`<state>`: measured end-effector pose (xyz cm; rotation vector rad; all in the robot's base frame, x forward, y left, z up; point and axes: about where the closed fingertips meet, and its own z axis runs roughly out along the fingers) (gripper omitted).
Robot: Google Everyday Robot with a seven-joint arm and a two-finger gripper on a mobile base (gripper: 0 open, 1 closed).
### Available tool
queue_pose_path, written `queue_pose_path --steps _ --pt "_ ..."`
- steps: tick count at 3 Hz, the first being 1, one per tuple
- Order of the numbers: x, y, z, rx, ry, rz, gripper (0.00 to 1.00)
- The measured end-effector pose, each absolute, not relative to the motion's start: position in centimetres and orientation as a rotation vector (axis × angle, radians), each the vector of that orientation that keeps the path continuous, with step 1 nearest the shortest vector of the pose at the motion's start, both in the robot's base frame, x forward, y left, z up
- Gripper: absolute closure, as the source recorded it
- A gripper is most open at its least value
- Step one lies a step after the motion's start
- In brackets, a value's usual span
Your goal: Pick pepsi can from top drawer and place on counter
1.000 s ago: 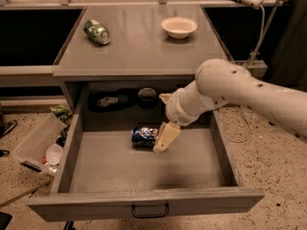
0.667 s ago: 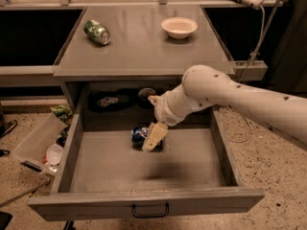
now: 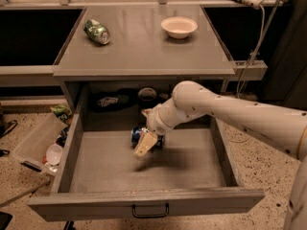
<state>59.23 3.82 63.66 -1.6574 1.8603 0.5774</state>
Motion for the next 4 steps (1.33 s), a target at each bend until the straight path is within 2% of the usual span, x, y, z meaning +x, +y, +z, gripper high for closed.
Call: queue_pose_path --steps 1,2,4 --pt "58.9 4.49 61.2 -1.656 1.905 0.634 0.0" --pt "58.86 4.56 60.99 -1.656 1.908 0.639 0.17" --pt "58.26 4.06 61.81 -1.644 1.907 0.647 0.63"
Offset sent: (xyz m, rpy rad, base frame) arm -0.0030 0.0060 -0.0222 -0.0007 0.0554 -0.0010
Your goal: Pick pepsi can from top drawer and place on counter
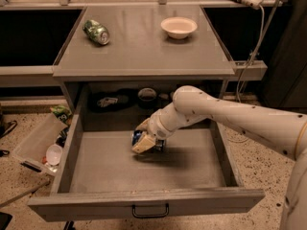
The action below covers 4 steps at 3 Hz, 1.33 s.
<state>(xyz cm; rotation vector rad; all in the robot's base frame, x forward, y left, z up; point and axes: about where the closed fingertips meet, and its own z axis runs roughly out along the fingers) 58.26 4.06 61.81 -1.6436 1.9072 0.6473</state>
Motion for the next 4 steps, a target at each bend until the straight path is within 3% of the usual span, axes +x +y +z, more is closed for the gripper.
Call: queue_pose_path --steps 1,2,4 --pt "57.2 2.5 67.2 -1.617 1.877 0.649 0.87" --pt "56.9 1.0 75.2 -1.629 1.815 0.625 1.0" --pt "61.5 4.4 86.5 -1.751 1.558 0.624 1.0"
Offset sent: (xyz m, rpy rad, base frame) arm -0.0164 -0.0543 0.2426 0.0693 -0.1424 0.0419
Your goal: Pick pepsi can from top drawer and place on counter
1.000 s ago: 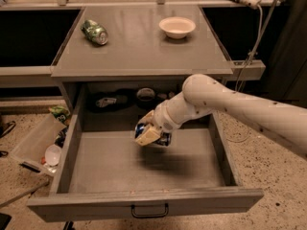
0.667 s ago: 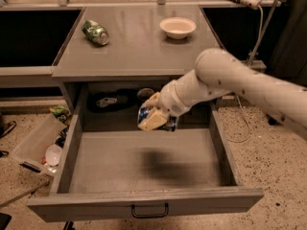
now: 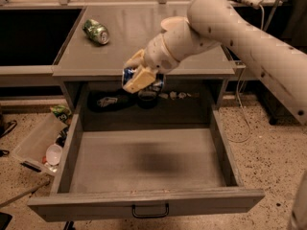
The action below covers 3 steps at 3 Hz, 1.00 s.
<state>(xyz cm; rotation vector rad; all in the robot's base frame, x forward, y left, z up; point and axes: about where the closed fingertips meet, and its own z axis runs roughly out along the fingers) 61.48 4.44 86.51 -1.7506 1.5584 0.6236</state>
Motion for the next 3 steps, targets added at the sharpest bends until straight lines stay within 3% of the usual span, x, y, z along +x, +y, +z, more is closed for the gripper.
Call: queue_pose_path --steps 2,3 --pt "63.1 4.8 90.3 -1.717 1.501 0.584 1.0" --pt "65.8 4.4 91.3 -1.707 1.496 0.456 1.0"
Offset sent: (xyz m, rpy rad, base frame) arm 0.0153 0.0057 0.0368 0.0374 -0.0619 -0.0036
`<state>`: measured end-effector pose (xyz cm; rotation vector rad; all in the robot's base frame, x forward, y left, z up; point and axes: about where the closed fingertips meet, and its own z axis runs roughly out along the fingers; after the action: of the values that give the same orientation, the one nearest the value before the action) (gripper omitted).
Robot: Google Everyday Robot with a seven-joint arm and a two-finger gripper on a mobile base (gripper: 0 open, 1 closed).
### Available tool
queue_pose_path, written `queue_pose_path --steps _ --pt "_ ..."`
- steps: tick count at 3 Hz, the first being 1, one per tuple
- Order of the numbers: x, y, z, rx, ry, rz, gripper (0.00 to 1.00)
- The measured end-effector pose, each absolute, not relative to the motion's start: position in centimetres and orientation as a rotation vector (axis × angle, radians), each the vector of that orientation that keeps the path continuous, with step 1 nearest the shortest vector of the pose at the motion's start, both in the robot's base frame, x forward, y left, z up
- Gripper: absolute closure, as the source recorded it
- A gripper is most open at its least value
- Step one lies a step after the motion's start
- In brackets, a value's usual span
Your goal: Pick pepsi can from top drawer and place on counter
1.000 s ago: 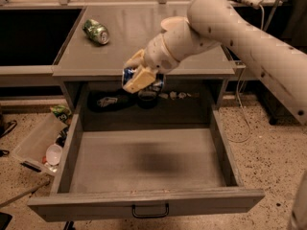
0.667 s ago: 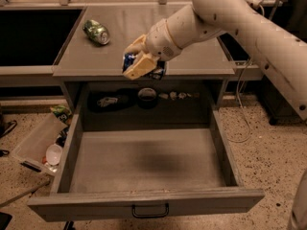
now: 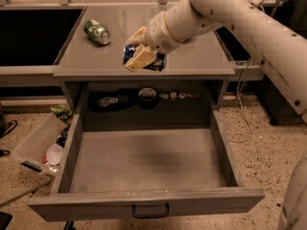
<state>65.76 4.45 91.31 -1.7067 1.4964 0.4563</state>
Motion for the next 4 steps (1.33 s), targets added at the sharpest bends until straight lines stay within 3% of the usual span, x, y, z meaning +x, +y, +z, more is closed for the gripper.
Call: queue_pose_path --steps 1,2,4 --pt "71.8 3.6 93.4 -1.641 1.454 0.267 1.0" --pt "77.2 2.4 94.0 -1.562 1.463 0.208 1.0" --pt "79.4 4.1 86.6 -1.533 1.507 0.451 1.0"
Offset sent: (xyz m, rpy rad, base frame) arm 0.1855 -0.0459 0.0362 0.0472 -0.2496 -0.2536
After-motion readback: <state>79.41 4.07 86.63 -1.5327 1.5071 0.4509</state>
